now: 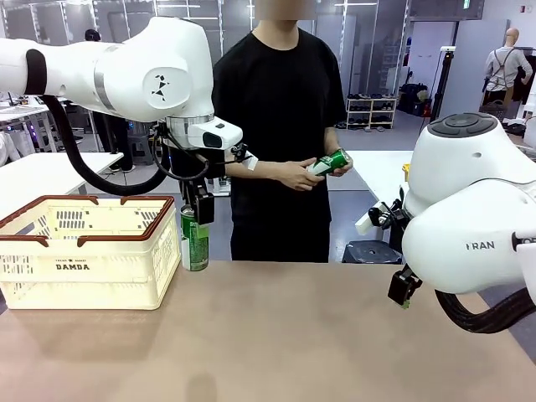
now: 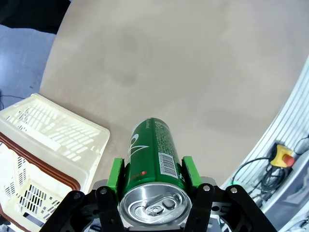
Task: Place the drinks into the Shopping basket.
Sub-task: Pick up one drink and place it into the Shopping basket.
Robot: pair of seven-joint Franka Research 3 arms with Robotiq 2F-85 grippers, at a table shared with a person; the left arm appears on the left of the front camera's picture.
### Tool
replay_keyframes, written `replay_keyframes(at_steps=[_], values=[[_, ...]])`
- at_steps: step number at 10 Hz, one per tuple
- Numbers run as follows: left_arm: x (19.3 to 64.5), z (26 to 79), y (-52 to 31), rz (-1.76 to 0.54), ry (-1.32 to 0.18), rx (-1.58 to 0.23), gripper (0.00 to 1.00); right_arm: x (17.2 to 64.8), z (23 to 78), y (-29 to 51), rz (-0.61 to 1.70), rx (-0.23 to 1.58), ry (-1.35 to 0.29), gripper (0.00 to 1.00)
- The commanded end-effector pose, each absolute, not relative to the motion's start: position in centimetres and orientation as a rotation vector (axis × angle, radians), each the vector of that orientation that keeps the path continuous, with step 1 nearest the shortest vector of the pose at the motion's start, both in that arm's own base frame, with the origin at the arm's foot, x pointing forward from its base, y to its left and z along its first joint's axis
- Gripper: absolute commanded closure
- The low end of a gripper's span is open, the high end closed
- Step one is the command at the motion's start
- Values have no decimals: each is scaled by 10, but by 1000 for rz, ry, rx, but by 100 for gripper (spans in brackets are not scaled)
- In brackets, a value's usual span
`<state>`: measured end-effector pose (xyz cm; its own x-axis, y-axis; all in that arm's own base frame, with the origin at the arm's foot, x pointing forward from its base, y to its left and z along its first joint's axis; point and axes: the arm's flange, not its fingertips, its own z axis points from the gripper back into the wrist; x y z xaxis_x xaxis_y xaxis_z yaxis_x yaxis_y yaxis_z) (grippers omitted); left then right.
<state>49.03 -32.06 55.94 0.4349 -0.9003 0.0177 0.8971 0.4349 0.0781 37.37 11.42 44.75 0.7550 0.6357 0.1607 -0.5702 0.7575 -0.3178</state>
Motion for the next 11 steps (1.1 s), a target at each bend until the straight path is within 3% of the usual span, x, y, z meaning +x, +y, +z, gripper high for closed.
replay_keyframes(at_steps=[1,4,11], values=[[490,559,-321,-1120,-58,60,42,374,447,113,672,-257,-266,0],[520,572,-296,-970,-143,42,42,374,447,113,672,-257,-266,0],[604,642,-131,-466,-214,-27,42,374,447,113,672,-257,-266,0]])
